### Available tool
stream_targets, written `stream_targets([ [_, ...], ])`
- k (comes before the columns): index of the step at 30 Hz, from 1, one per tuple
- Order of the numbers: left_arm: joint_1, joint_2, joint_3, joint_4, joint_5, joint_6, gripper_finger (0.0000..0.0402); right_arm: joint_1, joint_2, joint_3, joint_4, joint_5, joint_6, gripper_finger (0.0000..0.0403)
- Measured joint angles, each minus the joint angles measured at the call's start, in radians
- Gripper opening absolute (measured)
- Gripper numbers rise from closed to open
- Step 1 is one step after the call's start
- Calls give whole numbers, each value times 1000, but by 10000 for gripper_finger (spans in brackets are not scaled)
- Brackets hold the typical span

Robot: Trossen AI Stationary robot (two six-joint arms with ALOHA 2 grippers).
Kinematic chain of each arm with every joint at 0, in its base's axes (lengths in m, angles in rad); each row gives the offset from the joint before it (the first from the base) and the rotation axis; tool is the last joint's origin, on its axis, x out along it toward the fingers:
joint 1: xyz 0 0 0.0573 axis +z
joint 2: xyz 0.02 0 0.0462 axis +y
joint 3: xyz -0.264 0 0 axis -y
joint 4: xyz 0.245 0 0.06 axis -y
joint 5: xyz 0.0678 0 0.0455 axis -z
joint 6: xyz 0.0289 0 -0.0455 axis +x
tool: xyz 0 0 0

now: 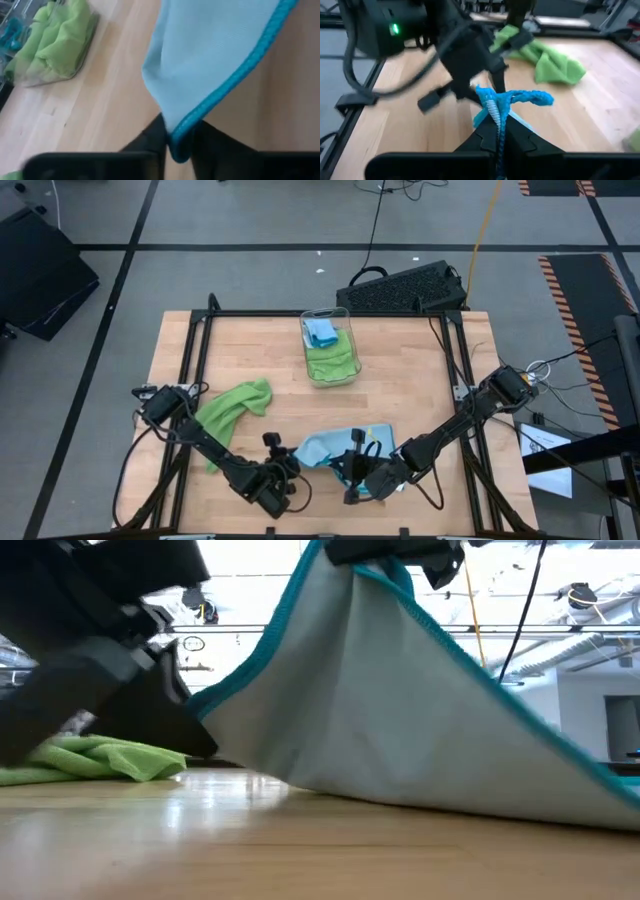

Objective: Fold microfiber towels
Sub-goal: Fold the blue towel

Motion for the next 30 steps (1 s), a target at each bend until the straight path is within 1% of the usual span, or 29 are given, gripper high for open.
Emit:
stream_targets([
  [2,-14,0,14,-1,0,4,29,1,0,0,-24,-15,13,4],
  [3,-20,0,27,0,0,15,15,2,-2,0,-31,-29,14,4],
  [4,-25,0,43,-1,0,31,10,4,-6,0,-35,-41,14,4],
  [6,-31,0,84,-5,0,80,11,4,-14,0,-39,-63,13,4],
  [10,-24,0,181,-60,20,190,6,2,-55,0,-82,-63,-27,4],
  [13,-3,0,259,-157,16,232,7,-3,-115,0,-134,-62,-85,4],
  [16,31,-22,329,-274,12,238,10,-6,-195,0,-204,-60,-122,4],
  [19,79,-80,360,-331,8,229,5,-11,-276,0,-278,-59,-184,4],
  [22,138,-162,360,-338,1,247,6,-33,-360,0,-329,-60,-269,4],
  [25,199,-267,360,-339,-16,256,11,-77,-460,0,-315,-60,-357,4],
  [28,239,-371,361,-331,-28,256,7,-126,-566,0,-308,-67,-418,4],
  [30,253,-428,361,-302,-15,276,4,-166,-631,0,-313,-110,-447,4],
])
